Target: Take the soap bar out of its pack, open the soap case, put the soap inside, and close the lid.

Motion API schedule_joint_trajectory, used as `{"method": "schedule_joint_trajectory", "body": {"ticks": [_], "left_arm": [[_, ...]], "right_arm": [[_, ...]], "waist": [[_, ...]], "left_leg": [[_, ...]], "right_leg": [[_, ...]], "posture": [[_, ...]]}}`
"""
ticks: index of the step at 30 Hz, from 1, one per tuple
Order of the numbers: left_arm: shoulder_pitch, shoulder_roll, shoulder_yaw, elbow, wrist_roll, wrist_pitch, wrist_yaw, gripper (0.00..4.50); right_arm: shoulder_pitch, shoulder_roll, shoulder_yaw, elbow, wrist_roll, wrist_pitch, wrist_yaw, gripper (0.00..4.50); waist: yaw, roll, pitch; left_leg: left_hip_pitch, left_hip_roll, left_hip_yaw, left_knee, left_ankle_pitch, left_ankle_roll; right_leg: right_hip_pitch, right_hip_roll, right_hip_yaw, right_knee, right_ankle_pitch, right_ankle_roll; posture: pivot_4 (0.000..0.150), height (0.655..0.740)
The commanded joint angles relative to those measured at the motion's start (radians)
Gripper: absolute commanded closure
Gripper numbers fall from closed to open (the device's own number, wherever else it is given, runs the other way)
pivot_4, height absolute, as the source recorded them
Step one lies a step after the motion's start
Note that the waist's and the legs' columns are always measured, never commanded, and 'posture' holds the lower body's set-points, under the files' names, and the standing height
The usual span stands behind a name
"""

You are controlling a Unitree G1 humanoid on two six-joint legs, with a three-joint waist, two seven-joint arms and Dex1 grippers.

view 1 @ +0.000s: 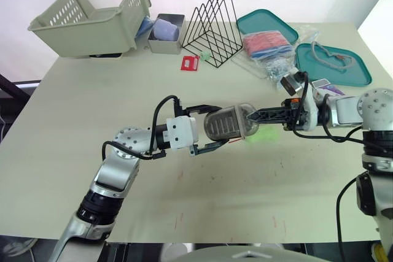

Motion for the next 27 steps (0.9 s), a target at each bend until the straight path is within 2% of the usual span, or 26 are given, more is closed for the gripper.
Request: {"method": "schedule_joint_trajectory", "body": {"ticks": [1,20,23,27], "left_arm": [[-0.003,0.005,0.017,-0.020,-0.012,0.010,0.021,1.02],[-0.010,0.016,0.012,-0.023,-0.020,0.025,0.015,1.02],[-0.010,0.017,0.013,-0.022,-0.022,0.027,0.013,1.02],[-0.004,0.022,0.015,-0.027,-0.024,0.034,0.012,1.02]], "right_arm": [[0.005,-0.014,-0.012,-0.035,0.043,0.007,0.059,2.50],[0.010,-0.046,-0.031,-0.015,0.025,0.006,0.076,2.50],[0.011,-0.063,-0.031,-0.004,0.005,-0.002,0.076,2.50],[0.007,-0.160,-0.016,0.071,-0.096,-0.089,0.096,2.50]], "waist": [[0.000,0.000,0.000],[0.000,0.000,0.000],[0.000,0.000,0.000],[0.005,0.000,0.000]], "left_leg": [[0.000,0.000,0.000,0.000,0.000,0.000],[0.000,0.000,0.000,0.000,0.000,0.000],[0.000,0.000,0.000,0.000,0.000,0.000],[0.000,0.000,0.000,0.000,0.000,0.000]], "right_leg": [[0.000,0.000,0.000,0.000,0.000,0.000],[0.000,0.000,0.000,0.000,0.000,0.000],[0.000,0.000,0.000,0.000,0.000,0.000],[0.000,0.000,0.000,-0.001,0.000,0.000]], "posture": [[0.150,0.7400],[0.150,0.7400],[0.150,0.7400],[0.150,0.7400]]}}
